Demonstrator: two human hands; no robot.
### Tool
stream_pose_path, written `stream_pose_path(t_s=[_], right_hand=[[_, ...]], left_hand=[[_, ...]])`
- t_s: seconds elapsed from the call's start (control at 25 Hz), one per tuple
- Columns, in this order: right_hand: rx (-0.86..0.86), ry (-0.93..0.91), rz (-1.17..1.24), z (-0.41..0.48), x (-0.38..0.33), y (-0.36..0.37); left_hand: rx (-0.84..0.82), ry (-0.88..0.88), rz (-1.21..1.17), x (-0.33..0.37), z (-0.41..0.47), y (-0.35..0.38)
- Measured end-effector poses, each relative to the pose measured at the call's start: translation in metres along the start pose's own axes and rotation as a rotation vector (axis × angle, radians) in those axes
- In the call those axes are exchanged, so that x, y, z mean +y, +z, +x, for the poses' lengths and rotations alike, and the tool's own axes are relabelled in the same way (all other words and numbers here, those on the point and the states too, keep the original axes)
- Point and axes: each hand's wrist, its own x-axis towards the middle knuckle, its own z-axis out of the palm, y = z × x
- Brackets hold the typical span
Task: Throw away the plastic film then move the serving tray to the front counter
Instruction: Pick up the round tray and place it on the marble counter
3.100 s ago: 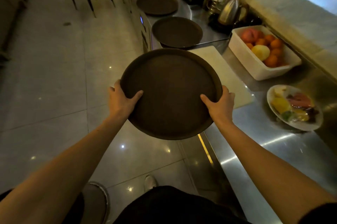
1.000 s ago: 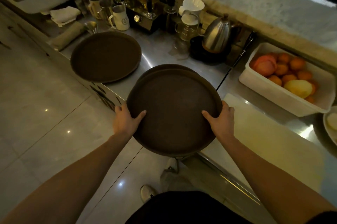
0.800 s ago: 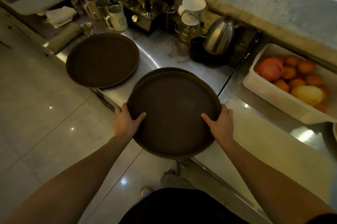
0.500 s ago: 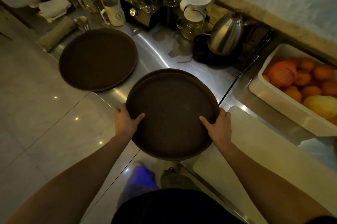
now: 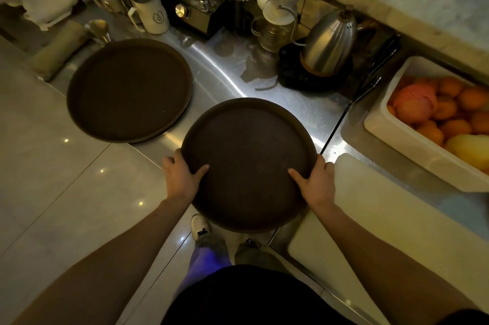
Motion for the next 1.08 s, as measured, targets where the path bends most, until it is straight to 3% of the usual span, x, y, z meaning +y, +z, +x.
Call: stream_pose_path(t_s=[0.44, 0.68, 1.08], right_hand=[[-0.029, 0.035, -0.067, 0.009, -0.005, -0.001], [-0.082, 0.028, 0.013, 0.005, -0.001, 0.002], [-0.173, -0.012, -0.106, 0.009, 0.008, -0.003]], left_hand=[[0.012, 0.031, 0.123, -0.004, 0.017, 0.005], [-0.07, 0.036, 0.041, -0.01, 0.014, 0.016], [0.083, 0.037, 0.197, -0.007, 0.014, 0.021]])
